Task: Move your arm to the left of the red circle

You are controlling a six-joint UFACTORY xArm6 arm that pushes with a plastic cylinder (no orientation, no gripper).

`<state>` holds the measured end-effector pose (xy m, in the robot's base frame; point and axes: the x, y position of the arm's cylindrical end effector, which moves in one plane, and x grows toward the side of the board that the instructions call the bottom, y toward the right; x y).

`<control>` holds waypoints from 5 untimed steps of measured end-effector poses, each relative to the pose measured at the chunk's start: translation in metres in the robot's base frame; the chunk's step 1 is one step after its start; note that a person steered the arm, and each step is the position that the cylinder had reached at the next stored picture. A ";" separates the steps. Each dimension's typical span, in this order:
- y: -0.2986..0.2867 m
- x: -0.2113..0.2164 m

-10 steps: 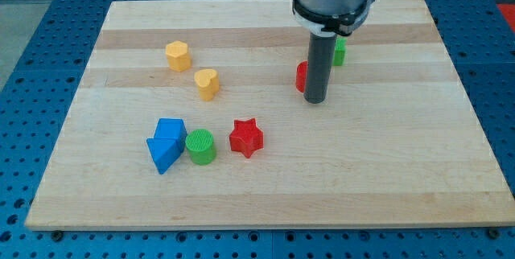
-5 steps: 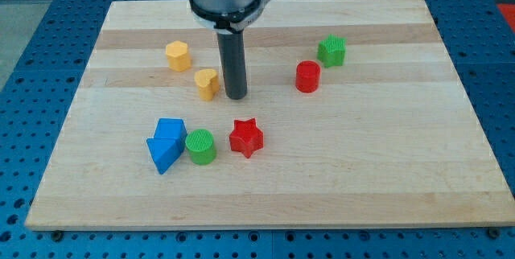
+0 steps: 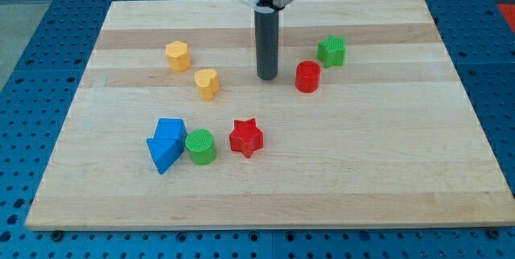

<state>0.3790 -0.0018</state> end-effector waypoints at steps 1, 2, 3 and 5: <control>0.000 -0.002; 0.000 0.004; 0.001 0.014; 0.002 -0.002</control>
